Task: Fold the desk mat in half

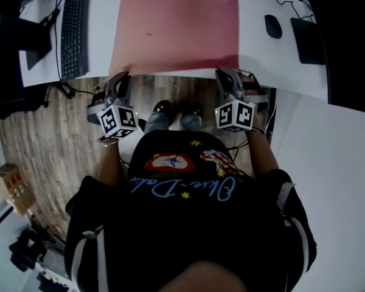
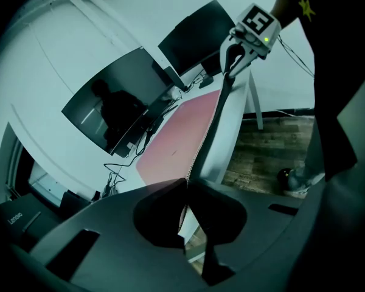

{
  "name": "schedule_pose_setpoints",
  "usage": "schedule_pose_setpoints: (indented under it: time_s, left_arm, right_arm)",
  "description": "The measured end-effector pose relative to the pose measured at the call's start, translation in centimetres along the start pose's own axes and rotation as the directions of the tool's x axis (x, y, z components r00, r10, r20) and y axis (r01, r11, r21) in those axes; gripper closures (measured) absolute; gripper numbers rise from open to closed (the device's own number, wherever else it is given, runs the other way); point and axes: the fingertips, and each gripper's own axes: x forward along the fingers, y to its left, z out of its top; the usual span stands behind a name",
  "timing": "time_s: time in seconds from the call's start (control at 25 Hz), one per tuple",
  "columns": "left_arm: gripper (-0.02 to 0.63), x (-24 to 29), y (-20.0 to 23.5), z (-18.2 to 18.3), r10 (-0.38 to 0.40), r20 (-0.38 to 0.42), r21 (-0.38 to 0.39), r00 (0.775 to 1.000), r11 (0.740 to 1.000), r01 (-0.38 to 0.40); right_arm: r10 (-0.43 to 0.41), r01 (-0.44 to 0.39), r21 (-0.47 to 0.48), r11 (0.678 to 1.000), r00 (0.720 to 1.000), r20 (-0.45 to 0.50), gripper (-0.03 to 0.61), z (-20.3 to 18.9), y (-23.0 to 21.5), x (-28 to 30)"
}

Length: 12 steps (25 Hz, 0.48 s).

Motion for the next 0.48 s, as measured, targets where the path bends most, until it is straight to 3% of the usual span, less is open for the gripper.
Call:
schedule_pose_setpoints:
  time_s: [0.48]
  left_arm:
    - [0.6, -0.6, 2.8, 1.9, 0.128, -0.063, -0.012, 0.99, 0.992, -0.129]
  right_arm:
    - [-0.009, 0.011, -0.018, 1.0, 0.993, 0.117, 0.566, 0.6, -3.7, 0.5]
